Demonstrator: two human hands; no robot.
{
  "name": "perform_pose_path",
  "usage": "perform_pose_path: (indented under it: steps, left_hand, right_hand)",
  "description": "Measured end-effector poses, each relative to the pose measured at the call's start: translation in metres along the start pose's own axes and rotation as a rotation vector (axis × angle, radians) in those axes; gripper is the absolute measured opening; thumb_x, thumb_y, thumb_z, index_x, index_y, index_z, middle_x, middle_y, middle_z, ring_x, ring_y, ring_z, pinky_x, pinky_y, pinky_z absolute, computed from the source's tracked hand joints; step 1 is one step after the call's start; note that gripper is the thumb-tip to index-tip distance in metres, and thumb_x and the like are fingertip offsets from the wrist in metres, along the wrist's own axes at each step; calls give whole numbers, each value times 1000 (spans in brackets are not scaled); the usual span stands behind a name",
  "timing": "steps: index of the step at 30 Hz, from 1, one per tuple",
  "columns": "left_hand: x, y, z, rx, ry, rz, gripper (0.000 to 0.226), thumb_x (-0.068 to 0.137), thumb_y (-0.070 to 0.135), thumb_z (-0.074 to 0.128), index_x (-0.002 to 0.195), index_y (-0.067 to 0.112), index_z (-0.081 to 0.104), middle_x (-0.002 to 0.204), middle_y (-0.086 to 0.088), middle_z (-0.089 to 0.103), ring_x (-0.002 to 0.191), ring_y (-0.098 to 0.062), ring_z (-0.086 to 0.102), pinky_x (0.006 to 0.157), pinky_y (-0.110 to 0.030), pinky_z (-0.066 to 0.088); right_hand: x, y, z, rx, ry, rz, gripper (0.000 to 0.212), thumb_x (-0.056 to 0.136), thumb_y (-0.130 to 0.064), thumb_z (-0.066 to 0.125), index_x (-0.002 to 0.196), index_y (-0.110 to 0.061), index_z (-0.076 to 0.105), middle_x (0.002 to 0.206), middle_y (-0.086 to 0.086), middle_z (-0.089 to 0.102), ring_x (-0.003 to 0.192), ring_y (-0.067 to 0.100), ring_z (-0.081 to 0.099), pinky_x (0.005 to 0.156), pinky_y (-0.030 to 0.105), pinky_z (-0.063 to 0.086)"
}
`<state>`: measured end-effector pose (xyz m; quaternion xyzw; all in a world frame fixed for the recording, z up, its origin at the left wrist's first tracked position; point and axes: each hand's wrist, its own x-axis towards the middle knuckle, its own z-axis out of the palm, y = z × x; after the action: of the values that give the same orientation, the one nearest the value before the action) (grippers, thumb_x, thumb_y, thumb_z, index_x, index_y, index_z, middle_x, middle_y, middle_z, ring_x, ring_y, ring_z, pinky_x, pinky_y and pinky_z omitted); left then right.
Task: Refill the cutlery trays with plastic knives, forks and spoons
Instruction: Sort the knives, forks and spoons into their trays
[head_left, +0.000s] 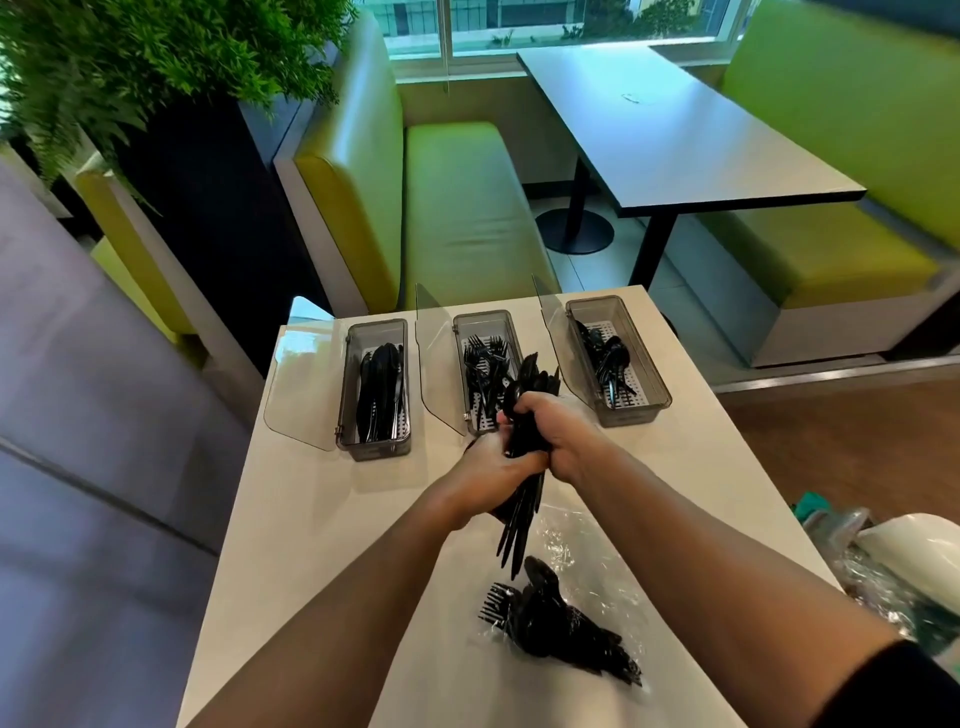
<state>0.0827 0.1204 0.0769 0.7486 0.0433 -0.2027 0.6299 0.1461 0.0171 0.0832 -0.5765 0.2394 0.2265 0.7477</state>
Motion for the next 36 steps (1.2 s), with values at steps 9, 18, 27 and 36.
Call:
perform_pose_path:
  steps: [9,18,27,36]
  left_hand:
    - [2,-2,-3,-186,53,40,17,87,1,59,103,-5,57,69,-14,60,61,-20,58,63,-32,52]
    - [-3,-8,-4,-260,20,46,5,96,5,54,92,3,56,61,-7,55,48,-22,55,46,-29,46]
    - [-2,-19,-2,-361,100,139,12,101,13,58,93,5,54,66,-10,52,44,-20,47,42,-27,41]
    - [1,-28,-9,-414,195,125,19,100,26,63,89,10,60,66,-11,58,44,-20,51,43,-26,40]
  right_hand:
    - [-2,-10,5,-186,-209,77,33,89,-14,59,116,4,65,92,11,76,76,28,73,68,41,57]
    - [-8,-6,9,-229,-311,-49,21,94,-14,67,107,2,69,101,16,77,84,25,74,70,35,61]
    - [-13,7,-7,-202,-395,-123,39,92,-34,70,114,-2,64,105,17,75,56,30,55,38,27,44]
    - [-6,7,-14,-126,-364,-176,18,89,-15,74,95,1,67,86,23,69,51,27,57,44,31,52]
